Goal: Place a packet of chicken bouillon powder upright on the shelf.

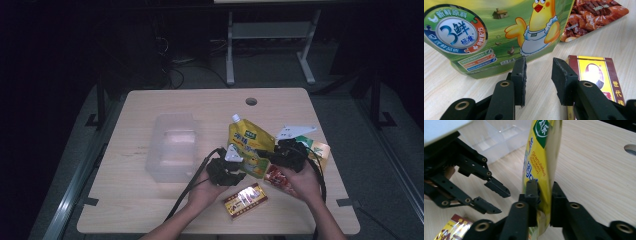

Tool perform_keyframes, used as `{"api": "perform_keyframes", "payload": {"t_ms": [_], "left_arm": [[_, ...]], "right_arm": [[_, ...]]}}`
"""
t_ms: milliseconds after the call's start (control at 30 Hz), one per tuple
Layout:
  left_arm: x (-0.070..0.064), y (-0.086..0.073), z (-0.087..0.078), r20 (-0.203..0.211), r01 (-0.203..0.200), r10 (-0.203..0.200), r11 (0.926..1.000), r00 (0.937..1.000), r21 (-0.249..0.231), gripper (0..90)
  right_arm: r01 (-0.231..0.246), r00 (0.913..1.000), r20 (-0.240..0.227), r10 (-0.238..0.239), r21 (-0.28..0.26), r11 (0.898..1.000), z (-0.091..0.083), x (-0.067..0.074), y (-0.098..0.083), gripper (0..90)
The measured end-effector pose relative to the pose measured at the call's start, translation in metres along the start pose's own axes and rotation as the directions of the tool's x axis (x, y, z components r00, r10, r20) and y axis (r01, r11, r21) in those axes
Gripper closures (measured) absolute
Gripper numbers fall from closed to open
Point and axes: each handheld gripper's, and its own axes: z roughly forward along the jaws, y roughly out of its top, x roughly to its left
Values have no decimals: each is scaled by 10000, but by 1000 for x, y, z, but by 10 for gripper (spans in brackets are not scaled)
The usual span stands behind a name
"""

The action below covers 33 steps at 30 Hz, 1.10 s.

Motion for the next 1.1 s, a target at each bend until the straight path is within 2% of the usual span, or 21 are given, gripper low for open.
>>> {"api": "perform_keyframes", "payload": {"t_ms": [100, 200, 300, 500, 667, 867, 967, 1100], "left_arm": [[1, -2, -6, 70, 74, -74, 10000, 9999, -64, 617], [0, -3, -11, 192, 167, -161, 9995, 9997, -278, 586], [0, -5, -17, 179, -51, 56, 9996, 9998, -292, 556], [-4, -12, -26, 370, -134, 152, 9987, 9992, -483, 514], [-6, -19, -34, 590, -392, 428, 9973, 9973, -616, 490], [-10, -26, -42, 989, -398, 482, 9955, 9939, -859, 435], [-13, -28, -45, 1028, -335, 440, 9943, 9937, -1012, 401], [-16, -31, -50, 901, -610, 712, 9918, 9934, -1120, 367]], "right_arm": [[-20, 10000, -93, 21, 61, 10000, 2, 0, 4, 868], [58, 9998, -208, -56, 99, 9999, 3, 1, 8, 889], [248, 9994, -251, -243, 198, 9995, 4, 3, 13, 895], [339, 9986, -409, -325, 341, 9988, 4, 6, 24, 898], [298, 9986, -453, -290, 175, 9994, 2, 5, 31, 899], [350, 9980, -527, -347, 58, 9994, 0, 7, 43, 898], [343, 9975, -621, -349, -97, 9994, -1, 8, 49, 898], [464, 9961, -746, -480, -226, 9987, -1, 11, 60, 899]]}}
